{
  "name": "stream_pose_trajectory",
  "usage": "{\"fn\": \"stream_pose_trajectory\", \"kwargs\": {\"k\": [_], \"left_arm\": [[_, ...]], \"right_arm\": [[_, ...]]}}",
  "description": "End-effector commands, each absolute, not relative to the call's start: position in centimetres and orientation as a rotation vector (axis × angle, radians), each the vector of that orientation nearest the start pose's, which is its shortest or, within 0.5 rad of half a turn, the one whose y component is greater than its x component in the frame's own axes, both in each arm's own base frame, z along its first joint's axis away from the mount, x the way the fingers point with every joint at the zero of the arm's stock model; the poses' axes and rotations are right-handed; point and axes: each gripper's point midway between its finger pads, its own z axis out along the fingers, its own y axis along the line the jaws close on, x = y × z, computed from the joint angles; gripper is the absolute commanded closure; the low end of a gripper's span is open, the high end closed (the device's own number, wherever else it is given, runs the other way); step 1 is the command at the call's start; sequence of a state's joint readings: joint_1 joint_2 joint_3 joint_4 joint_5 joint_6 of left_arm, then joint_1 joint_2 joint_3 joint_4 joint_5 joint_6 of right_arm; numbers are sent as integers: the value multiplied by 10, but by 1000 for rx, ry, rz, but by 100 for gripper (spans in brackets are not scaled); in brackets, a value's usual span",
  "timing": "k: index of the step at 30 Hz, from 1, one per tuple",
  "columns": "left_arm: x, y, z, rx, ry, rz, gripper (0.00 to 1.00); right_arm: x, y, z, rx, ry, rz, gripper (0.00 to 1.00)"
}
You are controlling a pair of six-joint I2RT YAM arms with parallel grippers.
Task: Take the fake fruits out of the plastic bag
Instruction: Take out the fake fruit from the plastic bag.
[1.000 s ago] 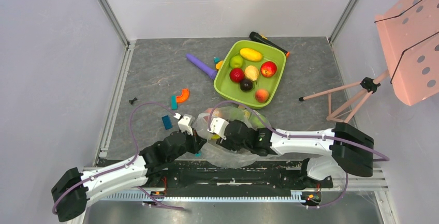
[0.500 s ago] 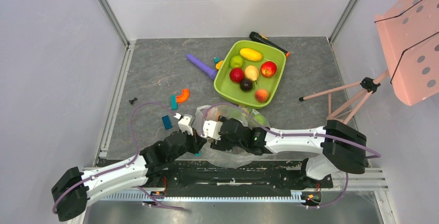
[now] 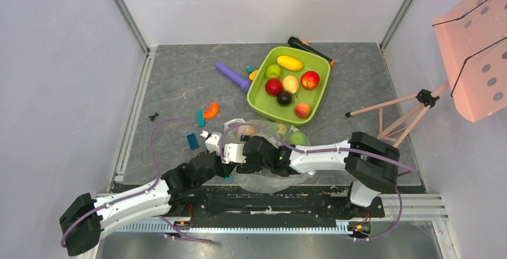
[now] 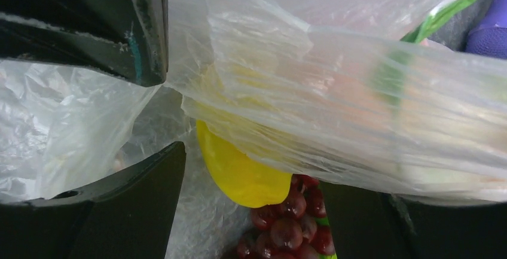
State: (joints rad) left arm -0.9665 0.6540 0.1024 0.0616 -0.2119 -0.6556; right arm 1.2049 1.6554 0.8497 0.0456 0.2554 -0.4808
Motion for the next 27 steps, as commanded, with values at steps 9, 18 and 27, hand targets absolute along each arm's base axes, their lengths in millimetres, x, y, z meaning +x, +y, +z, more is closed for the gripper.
{"fn": "stream_pose_trajectory", "kwargs": {"k": [9, 18, 27], "left_arm": [[161, -204, 59, 163, 2091, -781, 93], [161, -204, 59, 160, 2092, -780, 93], [162, -203, 58, 157, 2092, -771, 93]], "right_arm": [[224, 362, 37, -1630, 1715, 175, 30], [215, 346, 51, -1606, 1783, 178, 55], [172, 323, 73, -1621, 1806, 337, 57]]}}
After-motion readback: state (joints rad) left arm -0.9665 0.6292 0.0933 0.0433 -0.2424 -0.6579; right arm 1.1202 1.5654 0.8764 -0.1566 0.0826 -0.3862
